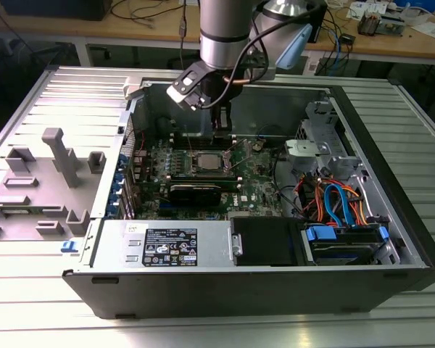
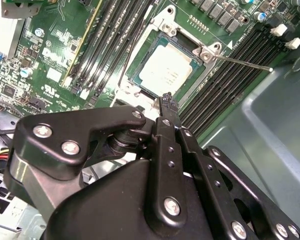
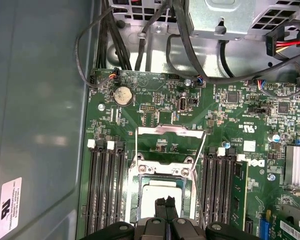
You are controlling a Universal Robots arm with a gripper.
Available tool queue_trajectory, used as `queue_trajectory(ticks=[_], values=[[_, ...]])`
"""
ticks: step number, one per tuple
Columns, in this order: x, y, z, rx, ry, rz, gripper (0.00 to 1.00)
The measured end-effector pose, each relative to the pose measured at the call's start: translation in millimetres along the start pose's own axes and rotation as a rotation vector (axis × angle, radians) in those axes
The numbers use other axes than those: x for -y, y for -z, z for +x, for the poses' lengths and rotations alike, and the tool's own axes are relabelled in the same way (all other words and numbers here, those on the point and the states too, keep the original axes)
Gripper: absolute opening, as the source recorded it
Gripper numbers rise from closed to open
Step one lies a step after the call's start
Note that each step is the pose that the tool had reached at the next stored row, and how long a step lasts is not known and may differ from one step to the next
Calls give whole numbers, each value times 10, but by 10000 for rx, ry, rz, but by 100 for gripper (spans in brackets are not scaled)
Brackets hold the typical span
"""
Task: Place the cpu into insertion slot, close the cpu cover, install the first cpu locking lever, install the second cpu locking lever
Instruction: 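Close the cpu cover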
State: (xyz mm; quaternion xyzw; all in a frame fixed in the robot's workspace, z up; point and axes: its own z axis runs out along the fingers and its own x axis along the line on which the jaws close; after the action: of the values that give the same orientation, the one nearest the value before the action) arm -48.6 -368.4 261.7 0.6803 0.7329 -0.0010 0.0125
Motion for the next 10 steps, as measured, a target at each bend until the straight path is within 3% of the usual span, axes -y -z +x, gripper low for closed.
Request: queue_trajectory(ticks=[10], values=[[0, 10, 0, 0, 1, 0, 11]])
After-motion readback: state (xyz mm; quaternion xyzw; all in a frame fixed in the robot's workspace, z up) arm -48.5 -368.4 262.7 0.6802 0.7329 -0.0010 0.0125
